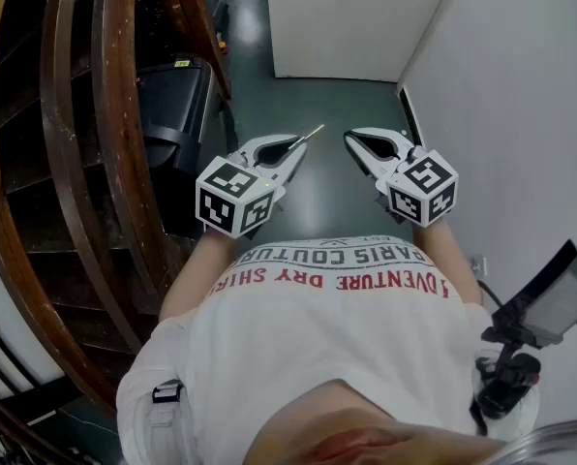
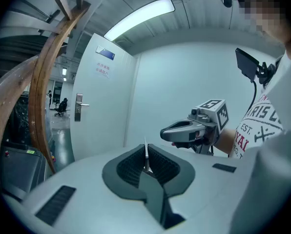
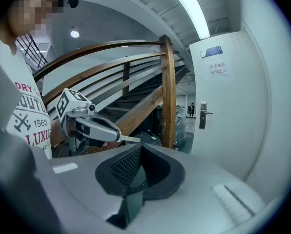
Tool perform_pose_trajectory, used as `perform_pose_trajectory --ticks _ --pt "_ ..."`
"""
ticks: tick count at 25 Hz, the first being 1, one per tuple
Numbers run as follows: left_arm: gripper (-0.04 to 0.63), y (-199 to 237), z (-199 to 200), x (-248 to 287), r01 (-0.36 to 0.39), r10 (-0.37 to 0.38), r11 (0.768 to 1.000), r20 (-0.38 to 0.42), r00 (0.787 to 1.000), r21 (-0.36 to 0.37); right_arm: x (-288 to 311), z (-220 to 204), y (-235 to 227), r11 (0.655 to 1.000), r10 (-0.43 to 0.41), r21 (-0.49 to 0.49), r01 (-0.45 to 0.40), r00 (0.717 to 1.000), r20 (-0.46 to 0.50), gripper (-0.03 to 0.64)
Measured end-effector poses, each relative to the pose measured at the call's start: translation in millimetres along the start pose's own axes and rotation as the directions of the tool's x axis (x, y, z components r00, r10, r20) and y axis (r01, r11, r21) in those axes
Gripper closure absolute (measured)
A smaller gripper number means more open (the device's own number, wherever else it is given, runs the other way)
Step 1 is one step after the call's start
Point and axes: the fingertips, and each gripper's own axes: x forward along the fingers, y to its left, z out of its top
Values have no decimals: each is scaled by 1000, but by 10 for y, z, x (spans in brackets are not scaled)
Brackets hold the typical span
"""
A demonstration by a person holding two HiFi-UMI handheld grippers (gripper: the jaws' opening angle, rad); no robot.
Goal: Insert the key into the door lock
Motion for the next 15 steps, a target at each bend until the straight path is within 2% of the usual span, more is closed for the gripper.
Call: perform_pose_trajectory --ticks 15 --pt "572 16 -71 69 1 -1 1000 -11 1000 -5 15 -83 -60 999 3 32 -4 1000 17 615"
